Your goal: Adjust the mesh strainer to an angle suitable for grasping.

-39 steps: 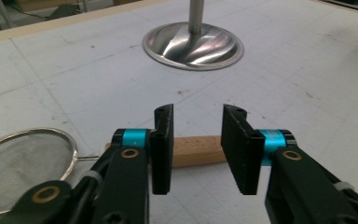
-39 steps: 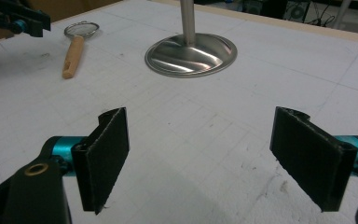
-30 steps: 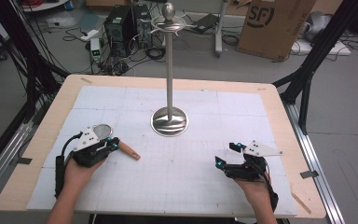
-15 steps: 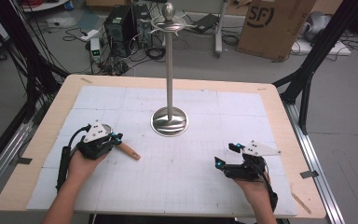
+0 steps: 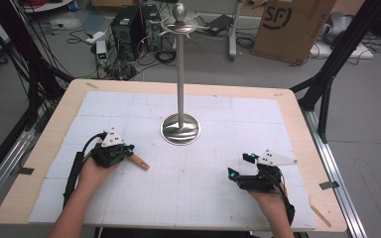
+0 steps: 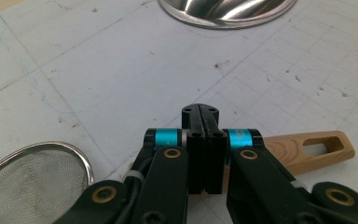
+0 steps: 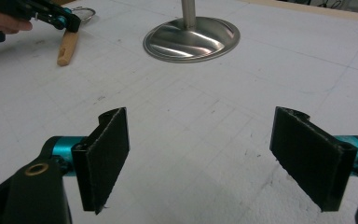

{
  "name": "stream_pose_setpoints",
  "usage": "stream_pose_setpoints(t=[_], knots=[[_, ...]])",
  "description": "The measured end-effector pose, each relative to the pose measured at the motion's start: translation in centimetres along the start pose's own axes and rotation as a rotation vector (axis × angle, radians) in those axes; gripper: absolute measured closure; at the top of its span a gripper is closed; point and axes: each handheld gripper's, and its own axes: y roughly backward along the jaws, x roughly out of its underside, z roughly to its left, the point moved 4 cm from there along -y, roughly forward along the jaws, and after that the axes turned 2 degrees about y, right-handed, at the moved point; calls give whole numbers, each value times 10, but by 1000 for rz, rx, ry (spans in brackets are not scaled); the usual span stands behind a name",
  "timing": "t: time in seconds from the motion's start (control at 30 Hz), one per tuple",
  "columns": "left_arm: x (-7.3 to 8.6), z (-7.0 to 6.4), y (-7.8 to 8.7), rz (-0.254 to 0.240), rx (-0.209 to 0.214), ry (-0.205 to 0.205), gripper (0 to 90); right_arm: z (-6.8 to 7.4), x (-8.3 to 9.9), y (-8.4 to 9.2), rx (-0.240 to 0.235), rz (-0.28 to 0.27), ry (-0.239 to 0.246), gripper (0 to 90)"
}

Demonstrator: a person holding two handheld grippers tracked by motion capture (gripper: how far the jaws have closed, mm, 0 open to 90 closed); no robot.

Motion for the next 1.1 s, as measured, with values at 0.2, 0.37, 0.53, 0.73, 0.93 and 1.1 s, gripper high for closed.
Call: stream_pose_setpoints(t=[0.2,0.37,0.53,0.73,0.93,1.1], knots=[[-4,2,9,-39,0,-3,827,0,0,0,-1,1,0,187],[-11,1,16,-25,18,-46,622,0,1,0,-3,5,-5,187],[-19,3,23,2,16,-92,539,1,0,-1,-4,3,-2,187],[-19,16,26,15,5,-64,493,0,1,-1,-2,4,-1,187],[-14,31,18,37,-31,-12,599,1,3,-3,-2,15,-4,187],[-8,35,6,73,-50,-2,723,1,4,-4,-2,24,-4,187]])
